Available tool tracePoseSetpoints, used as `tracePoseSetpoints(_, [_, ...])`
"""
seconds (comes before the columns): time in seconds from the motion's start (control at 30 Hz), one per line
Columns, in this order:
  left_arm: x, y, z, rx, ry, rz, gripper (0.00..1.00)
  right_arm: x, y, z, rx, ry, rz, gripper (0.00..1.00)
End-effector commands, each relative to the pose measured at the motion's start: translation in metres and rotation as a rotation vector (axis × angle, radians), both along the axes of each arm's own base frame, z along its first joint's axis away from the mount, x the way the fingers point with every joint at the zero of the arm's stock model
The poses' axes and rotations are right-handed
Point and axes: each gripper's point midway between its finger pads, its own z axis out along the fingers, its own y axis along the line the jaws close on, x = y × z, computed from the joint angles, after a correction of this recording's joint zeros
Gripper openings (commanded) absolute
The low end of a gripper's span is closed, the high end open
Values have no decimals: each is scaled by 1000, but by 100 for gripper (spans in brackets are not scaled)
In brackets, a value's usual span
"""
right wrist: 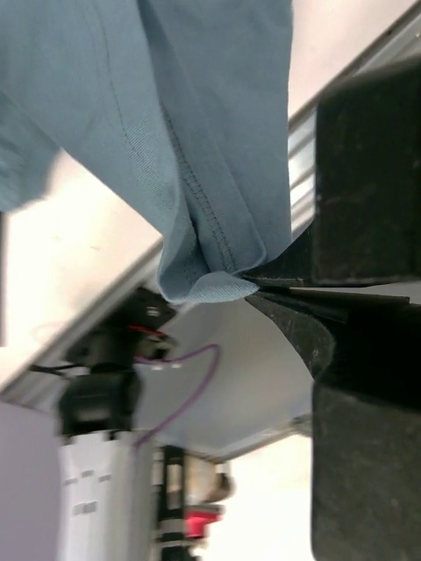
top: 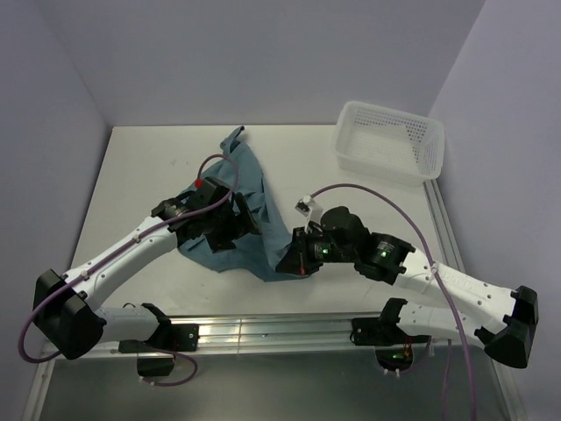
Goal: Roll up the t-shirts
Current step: Move the tshirt to the center of the board, then flatten the tshirt
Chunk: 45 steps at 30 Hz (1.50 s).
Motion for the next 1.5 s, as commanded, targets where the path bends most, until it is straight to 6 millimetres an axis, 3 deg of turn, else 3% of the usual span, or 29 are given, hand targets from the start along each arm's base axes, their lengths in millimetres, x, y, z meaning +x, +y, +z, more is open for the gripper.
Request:
tracePoseSetpoints(0.0, [-6, -7, 12, -52, 24, -16, 90, -27, 14, -10, 20, 21, 148, 5])
tracePoseSetpoints(0.17, [-18, -3, 12, -58, 58, -28, 90, -61, 40, -26, -27, 54, 323, 6])
tracePoseSetpoints(0.33, [-31, 10, 4, -32, 69, -33, 90, -89, 71, -33, -69, 37, 484, 14])
tracePoseSetpoints(0.37, [-33, 13, 2, -23, 69, -32, 90, -88, 81, -28, -70, 12, 488, 32])
tracePoseSetpoints(0.43, [-38, 23, -2, -5, 76, -23, 90, -91, 87, -21, -69, -21, 494, 39])
tracePoseSetpoints(0.5, [-44, 32, -7, -2, 83, -5, 90, -75, 89, 5, 15, -104, 420, 50])
tracePoseSetpoints(0.53, [-45, 35, -8, -2, 82, 4, 90, -70, 83, 3, 33, -95, 383, 54])
tracePoseSetpoints(0.57, [-47, 37, -8, -2, 80, 12, 90, -63, 74, 22, 101, -119, 345, 55])
tracePoseSetpoints(0.6, [-52, 41, -14, 6, 92, 18, 90, -40, 67, 33, 154, -132, 276, 55])
tracePoseSetpoints(0.63, [-54, 43, -13, -8, 80, 25, 90, -28, 58, 33, 170, -119, 222, 55])
tracePoseSetpoints(0.7, [-60, 47, -23, -5, 90, 26, 90, -1, 34, 20, 139, -122, 102, 57])
tracePoseSetpoints(0.73, [-63, 46, -26, -14, 88, 20, 90, 23, 20, 12, 108, -125, 22, 59])
tracePoseSetpoints(0.83, [-73, 38, -40, -22, 95, -6, 89, 57, 4, -25, -50, -71, -71, 59])
tracePoseSetpoints(0.9, [-79, 24, -46, -24, 98, -44, 89, 81, 3, -50, -145, -6, -112, 59])
tracePoseSetpoints(0.93, [-81, 19, -48, -17, 99, -60, 89, 95, 7, -47, -151, -5, -136, 59])
tracePoseSetpoints(0.97, [-83, 14, -49, -9, 99, -73, 89, 107, 9, -65, -190, 37, -157, 59])
tracePoseSetpoints(1.0, [-88, 5, -52, 11, 99, -103, 89, 118, 10, -70, -203, 48, -181, 59])
tracePoseSetpoints(1.03, [-90, 2, -53, 24, 99, -115, 89, 135, 15, -61, -195, 40, -217, 59])
tracePoseSetpoints(1.07, [-92, -3, -55, 30, 99, -127, 89, 150, 15, -78, -237, 79, -247, 59])
tracePoseSetpoints(1.1, [-97, -7, -59, 59, 107, -145, 89, 160, 14, -83, -260, 99, -265, 60])
tracePoseSetpoints(1.13, [-101, -10, -62, 72, 114, -153, 89, 179, 23, -68, -244, 79, -284, 60])
tracePoseSetpoints(1.17, [-105, -9, -67, 92, 128, -159, 89, 194, 21, -89, -308, 102, -320, 61])
tracePoseSetpoints(1.2, [-110, -9, -73, 109, 146, -164, 89, 205, 21, -91, -328, 107, -341, 61])
tracePoseSetpoints(1.23, [-119, -9, -82, 139, 176, -170, 90, 218, 27, -80, -323, 92, -350, 61])
tracePoseSetpoints(1.27, [-125, -6, -89, 158, 197, -170, 90, 227, 27, -95, -353, 113, -367, 61])
tracePoseSetpoints(1.47, [-149, 1, -118, 206, 267, -155, 89, 262, 28, -120, -391, 154, -414, 60])
